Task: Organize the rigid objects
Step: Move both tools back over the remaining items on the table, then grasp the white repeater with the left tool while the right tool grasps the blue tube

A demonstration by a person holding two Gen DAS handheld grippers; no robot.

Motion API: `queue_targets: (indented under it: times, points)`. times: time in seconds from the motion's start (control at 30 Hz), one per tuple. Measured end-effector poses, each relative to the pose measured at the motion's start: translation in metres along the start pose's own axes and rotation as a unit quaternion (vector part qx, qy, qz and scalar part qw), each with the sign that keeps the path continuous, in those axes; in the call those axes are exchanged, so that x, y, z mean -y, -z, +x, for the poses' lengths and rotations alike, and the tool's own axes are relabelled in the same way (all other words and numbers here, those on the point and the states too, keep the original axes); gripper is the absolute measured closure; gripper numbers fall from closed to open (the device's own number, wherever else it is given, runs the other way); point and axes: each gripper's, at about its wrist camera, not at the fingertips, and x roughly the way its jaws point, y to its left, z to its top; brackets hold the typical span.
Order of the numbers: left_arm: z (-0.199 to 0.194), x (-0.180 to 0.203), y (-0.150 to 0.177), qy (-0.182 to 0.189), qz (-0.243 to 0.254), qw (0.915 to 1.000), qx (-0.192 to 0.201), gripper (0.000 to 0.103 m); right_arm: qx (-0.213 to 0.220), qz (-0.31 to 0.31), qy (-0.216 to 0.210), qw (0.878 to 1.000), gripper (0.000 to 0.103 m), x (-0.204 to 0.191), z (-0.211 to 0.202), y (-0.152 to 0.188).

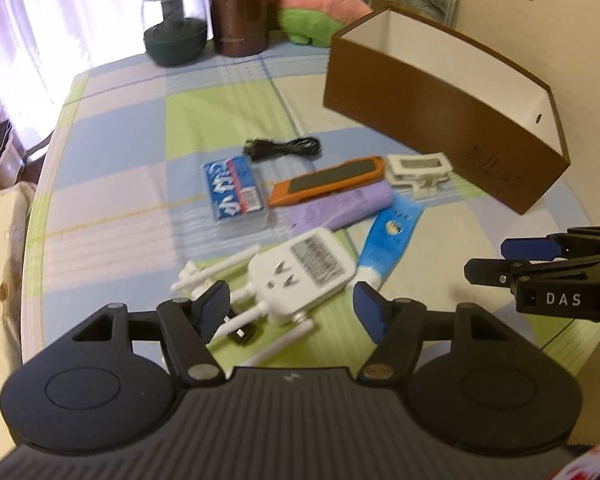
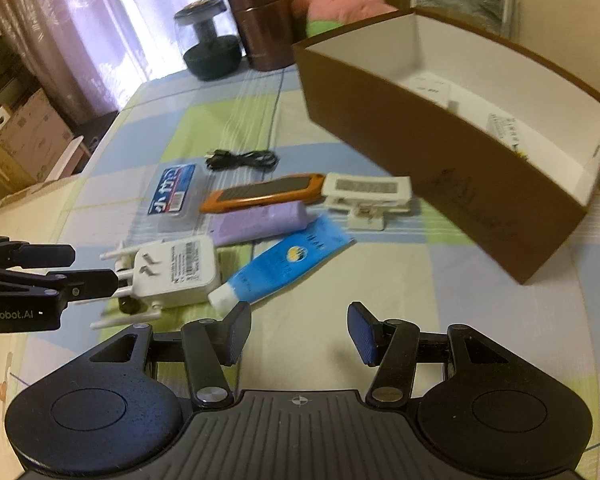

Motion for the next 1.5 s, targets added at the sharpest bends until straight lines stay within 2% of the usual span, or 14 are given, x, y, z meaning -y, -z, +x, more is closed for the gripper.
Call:
queue_targets:
  times: [0.2,0.5,0.9,1.5]
  points:
    - [0.006,-0.012,0.015,-0.011,-0.006,0.9999,-0.009,0.038,-0.018,-0.010,-0.008,1.000,0.052,-0.014,0.018,0.004]
    - [0.017,-0.018,0.023,-0.005,0.006,0.9999,-0.014,0.038,-0.036,-0.009,-0.010,0.999,0.052,-0.026,0.041,0.007]
    - [0.037,-0.019,0.013,0.006,0.044,0.9990,-0.011,0.038,-0.040,0.003,-0.011,0.999,0.052,-0.031,0.059,0.003]
    - [0.061,-0.032,0.002,0.013,0.058,0.9980,-0.023,0.039,-0.057,0.025,-0.008,0.998,0.052,-0.039,0.096,-0.007]
